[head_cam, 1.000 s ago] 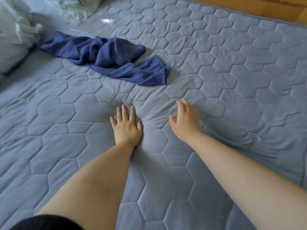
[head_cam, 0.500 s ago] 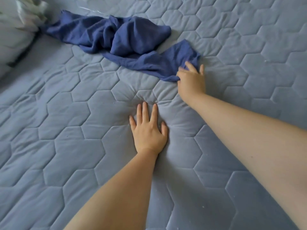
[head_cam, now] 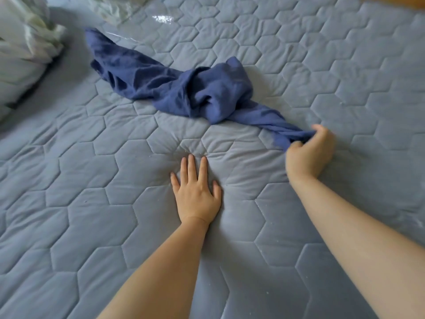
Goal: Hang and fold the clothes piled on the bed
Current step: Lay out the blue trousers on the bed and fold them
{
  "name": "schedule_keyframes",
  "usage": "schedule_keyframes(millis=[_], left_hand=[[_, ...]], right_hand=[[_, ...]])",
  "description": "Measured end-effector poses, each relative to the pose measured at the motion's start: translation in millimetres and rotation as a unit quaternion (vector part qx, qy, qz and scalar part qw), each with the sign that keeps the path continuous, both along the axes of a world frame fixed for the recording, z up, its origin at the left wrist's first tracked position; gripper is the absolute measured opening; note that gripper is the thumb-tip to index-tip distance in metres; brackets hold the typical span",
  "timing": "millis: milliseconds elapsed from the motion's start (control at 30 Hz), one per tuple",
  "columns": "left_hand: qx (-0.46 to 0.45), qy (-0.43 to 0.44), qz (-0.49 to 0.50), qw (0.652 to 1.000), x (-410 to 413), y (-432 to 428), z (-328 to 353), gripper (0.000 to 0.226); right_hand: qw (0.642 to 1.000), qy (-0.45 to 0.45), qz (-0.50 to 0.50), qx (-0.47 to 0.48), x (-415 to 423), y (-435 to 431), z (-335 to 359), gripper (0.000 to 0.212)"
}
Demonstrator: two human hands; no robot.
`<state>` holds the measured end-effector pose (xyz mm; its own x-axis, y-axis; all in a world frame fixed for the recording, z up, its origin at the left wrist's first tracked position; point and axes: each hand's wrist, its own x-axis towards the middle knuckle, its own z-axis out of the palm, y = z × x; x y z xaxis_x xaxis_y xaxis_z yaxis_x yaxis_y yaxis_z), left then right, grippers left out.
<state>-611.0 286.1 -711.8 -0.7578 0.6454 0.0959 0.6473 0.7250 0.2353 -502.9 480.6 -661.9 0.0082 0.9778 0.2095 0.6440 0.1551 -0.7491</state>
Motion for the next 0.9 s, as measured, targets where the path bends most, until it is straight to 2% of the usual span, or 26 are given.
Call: schedule_keyframes(millis=[67,167,333,467,533,633,700,800,900], left_hand=[[-0.001,0.003,-0.002,1.000,0,1,-1,0.067],[-0.004,0.003,-0.003,1.000,0,1,-2,0.067],[-0.007,0.012,-0.001,1.000,0,1,-5,0.066],[-0.001,0.010,0.001,1.000,-1,1,-7,0.067],[-0.001,0.006,0.000,1.000,-1,1,-6,0.067],[-0.001,-0.007,-0.002,1.000,-2,0,-4,0.067],[0.005,-0.010,-0.002,1.000,-2,0,-3,0.068],[0.018,-0.012,-0.004,1.000,-2,-1,-1,0.070],[0.041,-0.008,-0.022,0.999,-1,-3,5,0.069]], right_hand=[[0.986,-0.067,0.138,0.063,-20,-9,-3,0.061],[0.935,-0.185,0.289,0.086,-54,-19,4,0.082],[0.853,-0.321,0.376,0.166,-116,-13,20,0.093],[0.800,-0.412,0.415,0.133,-137,8,26,0.085],[0.800,-0.416,0.416,0.119,-126,15,16,0.073],[0.833,-0.332,0.392,0.203,-100,11,-7,0.046],[0.854,-0.294,0.376,0.207,-79,4,-22,0.035],[0.862,-0.292,0.346,0.229,-47,-6,-32,0.027],[0.865,-0.313,0.328,0.213,-14,-19,-28,0.021]])
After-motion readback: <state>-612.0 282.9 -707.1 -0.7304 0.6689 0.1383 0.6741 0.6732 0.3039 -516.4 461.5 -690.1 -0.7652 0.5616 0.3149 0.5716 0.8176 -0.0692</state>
